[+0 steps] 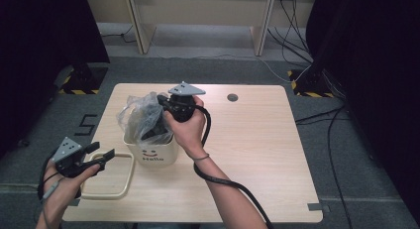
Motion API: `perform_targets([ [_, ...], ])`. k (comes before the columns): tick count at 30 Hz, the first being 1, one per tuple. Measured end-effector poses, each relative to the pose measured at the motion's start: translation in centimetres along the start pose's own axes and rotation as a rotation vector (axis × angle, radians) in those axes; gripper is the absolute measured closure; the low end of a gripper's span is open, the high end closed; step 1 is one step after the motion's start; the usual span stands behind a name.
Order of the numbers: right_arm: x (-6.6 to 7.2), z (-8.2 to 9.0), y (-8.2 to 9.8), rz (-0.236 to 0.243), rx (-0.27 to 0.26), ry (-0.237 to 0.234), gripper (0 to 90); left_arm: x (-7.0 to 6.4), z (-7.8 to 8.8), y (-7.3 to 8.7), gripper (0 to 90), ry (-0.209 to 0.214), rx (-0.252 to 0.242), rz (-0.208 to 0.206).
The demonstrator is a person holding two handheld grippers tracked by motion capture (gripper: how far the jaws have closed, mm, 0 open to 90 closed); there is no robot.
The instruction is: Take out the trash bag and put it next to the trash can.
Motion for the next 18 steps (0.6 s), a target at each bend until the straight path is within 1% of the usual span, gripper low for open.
perform_targets([
  [11,0.1,0.4,-0.7,0.008,-0.037,0.005,90.0,0.8,0.1,0.9,33.2,-0.017,0.014,0.012],
  [18,0.1,0.6,-1.2,0.011,-0.057,0.01,90.0,1.1,0.2,1.2,33.2,-0.023,0.015,0.017],
])
Point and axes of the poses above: each handheld gripper's, and its own axes: z roughly backward along the jaws, y roughly out of its underside, x roughly to its left, the point moved 10 cm from there along -z, roughly forward along the jaws, and after that the axes turned 6 degrees about z, right-handed, at the moved point
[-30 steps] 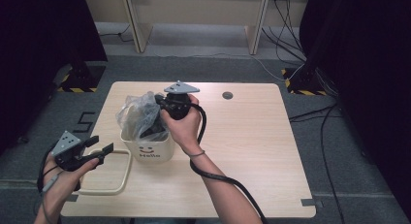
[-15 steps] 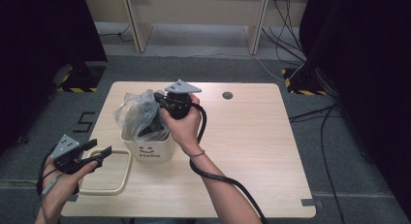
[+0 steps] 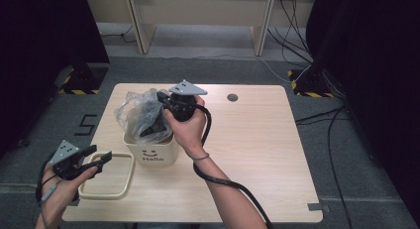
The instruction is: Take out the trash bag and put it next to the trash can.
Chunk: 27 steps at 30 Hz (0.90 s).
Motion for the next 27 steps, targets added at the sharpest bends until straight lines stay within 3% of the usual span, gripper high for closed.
perform_targets([
  [27,0.2,0.6,-1.5,0.011,-0.034,0.006,90.0,1.5,-0.2,1.6,32.7,-0.041,0.033,0.004],
])
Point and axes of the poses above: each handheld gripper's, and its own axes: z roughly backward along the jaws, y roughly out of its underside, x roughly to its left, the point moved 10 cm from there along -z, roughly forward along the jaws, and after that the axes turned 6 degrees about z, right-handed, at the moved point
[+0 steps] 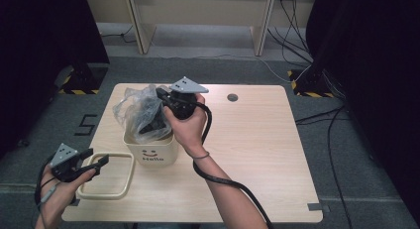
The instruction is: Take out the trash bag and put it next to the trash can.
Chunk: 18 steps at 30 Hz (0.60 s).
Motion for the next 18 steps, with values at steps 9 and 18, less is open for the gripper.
perform_targets([
  [9,0.0,0.2,-0.4,0.004,-0.01,0.003,90.0,0.5,-0.1,0.9,32.7,-0.009,0.012,0.012],
  [18,-0.1,0.4,-0.9,0.002,-0.022,0.005,90.0,0.8,-0.2,1.2,32.6,-0.012,0.018,0.016],
])
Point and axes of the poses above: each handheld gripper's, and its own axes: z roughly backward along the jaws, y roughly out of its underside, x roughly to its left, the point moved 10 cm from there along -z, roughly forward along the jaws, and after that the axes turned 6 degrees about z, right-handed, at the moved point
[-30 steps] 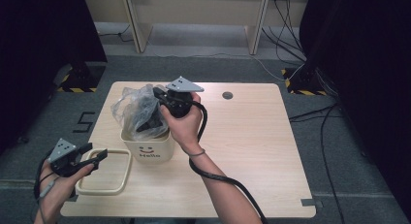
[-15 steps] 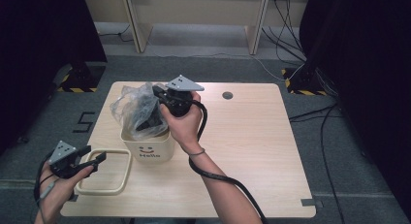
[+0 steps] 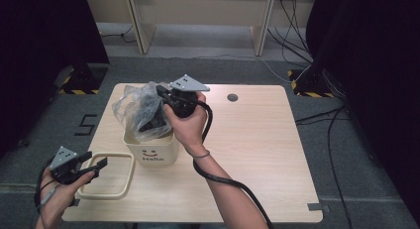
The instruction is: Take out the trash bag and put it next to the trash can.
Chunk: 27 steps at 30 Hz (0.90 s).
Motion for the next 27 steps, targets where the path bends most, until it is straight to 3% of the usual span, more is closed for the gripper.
perform_targets([
  [27,-0.1,0.6,-2.2,0.015,-0.035,0.003,90.0,0.6,-0.2,1.2,32.5,-0.017,0.028,0.001],
])
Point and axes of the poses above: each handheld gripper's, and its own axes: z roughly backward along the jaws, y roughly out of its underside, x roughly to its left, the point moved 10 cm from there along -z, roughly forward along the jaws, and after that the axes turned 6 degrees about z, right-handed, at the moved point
